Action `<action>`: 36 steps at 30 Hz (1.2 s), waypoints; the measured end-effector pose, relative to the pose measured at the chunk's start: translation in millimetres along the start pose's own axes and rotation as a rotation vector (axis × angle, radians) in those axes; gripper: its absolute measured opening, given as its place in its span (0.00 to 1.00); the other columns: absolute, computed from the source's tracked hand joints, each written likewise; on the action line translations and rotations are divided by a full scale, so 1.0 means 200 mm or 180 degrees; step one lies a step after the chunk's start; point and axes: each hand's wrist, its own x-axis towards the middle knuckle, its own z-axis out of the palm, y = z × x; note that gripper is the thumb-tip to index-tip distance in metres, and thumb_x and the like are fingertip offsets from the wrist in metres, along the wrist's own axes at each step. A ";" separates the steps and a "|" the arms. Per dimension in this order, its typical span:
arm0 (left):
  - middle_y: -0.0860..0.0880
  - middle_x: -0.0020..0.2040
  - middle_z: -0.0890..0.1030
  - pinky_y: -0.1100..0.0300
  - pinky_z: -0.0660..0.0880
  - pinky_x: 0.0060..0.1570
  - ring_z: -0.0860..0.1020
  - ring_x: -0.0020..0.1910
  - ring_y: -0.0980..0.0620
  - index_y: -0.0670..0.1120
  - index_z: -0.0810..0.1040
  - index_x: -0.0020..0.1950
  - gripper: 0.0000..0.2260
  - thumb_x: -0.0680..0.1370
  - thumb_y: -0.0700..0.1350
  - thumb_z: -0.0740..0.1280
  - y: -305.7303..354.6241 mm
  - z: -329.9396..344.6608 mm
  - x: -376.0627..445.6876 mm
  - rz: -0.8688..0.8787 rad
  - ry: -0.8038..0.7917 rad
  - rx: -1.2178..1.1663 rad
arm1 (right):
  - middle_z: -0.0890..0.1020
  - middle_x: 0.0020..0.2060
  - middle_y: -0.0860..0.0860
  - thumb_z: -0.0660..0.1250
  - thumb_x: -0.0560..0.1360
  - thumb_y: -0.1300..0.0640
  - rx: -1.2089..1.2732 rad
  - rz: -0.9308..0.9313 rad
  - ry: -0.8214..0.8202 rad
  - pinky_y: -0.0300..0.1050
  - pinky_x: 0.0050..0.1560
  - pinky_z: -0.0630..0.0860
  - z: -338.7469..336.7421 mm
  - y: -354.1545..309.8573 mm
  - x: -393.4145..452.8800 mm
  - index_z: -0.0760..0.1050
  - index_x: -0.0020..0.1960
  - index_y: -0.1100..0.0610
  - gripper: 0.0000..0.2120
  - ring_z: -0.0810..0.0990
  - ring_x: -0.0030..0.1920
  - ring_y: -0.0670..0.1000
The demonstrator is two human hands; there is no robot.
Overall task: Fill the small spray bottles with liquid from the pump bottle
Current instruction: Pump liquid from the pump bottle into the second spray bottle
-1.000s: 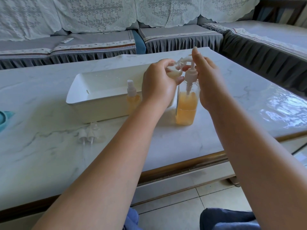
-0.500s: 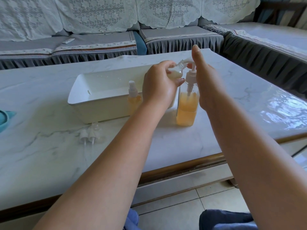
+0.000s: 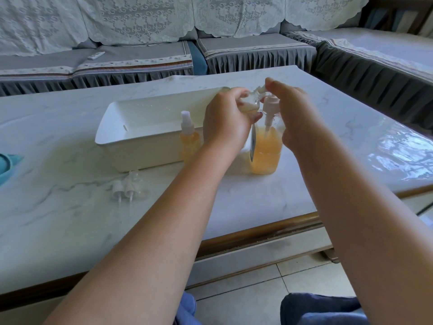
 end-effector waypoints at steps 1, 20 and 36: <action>0.52 0.53 0.82 0.63 0.72 0.52 0.78 0.52 0.53 0.49 0.79 0.62 0.22 0.69 0.44 0.77 0.01 0.00 0.00 0.0016 0.0030 -0.0040 | 0.81 0.49 0.53 0.69 0.73 0.42 -0.0030 0.0004 -0.0092 0.41 0.38 0.70 0.00 0.00 0.00 0.77 0.60 0.57 0.23 0.78 0.42 0.47; 0.52 0.50 0.83 0.55 0.76 0.54 0.80 0.51 0.51 0.49 0.81 0.57 0.18 0.68 0.43 0.77 0.00 0.01 -0.01 -0.0049 -0.0021 0.0011 | 0.79 0.46 0.50 0.68 0.76 0.52 -0.0003 -0.0136 0.0198 0.38 0.37 0.70 0.01 0.03 0.03 0.71 0.64 0.58 0.20 0.76 0.41 0.45; 0.52 0.56 0.82 0.59 0.74 0.56 0.78 0.55 0.54 0.49 0.78 0.63 0.23 0.69 0.45 0.77 0.03 -0.01 0.00 0.0049 0.0109 -0.0004 | 0.78 0.40 0.52 0.67 0.66 0.32 -0.0067 -0.0008 -0.0295 0.45 0.42 0.70 -0.01 0.00 0.01 0.80 0.49 0.51 0.25 0.77 0.40 0.51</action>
